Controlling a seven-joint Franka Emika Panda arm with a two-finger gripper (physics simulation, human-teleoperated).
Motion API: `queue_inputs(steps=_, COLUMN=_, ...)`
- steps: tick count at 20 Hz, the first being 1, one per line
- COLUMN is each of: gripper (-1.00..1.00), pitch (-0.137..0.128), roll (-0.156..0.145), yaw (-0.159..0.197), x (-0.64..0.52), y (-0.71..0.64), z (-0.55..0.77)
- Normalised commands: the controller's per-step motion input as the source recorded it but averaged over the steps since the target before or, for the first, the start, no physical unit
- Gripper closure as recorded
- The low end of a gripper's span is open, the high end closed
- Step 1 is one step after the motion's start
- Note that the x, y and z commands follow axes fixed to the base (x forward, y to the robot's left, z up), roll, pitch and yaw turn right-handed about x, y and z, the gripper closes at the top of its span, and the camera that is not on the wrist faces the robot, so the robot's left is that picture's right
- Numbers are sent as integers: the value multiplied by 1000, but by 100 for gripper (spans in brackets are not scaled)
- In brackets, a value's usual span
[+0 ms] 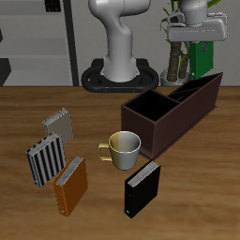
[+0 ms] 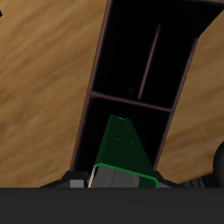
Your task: Place the green book into the left desk caddy's left compartment and place the black book into the left desk caddy's right compartment and place the orange book into the left desk caddy's right compartment
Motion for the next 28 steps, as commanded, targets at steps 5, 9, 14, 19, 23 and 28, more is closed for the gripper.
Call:
queue_inputs(steps=5, gripper=100, pitch=35, roll=15, yaw=6, x=60, y=46, z=-140)
queue_inputs(steps=9, gripper=100, pitch=38, roll=-4, yaw=-7, x=119, y=-3, z=-111)
queue_inputs(steps=14, gripper=100, pitch=41, roll=-6, yaw=1, x=137, y=-22, z=-185)
queue_inputs(steps=19, gripper=100, pitch=34, roll=11, yaw=0, x=34, y=39, z=-124)
queue_inputs(steps=23, gripper=100, pitch=29, roll=29, yaw=-15, x=-44, y=120, z=-137)
queue_inputs(steps=28, gripper=100, pitch=9, roll=67, yaw=13, x=-129, y=235, z=-159)
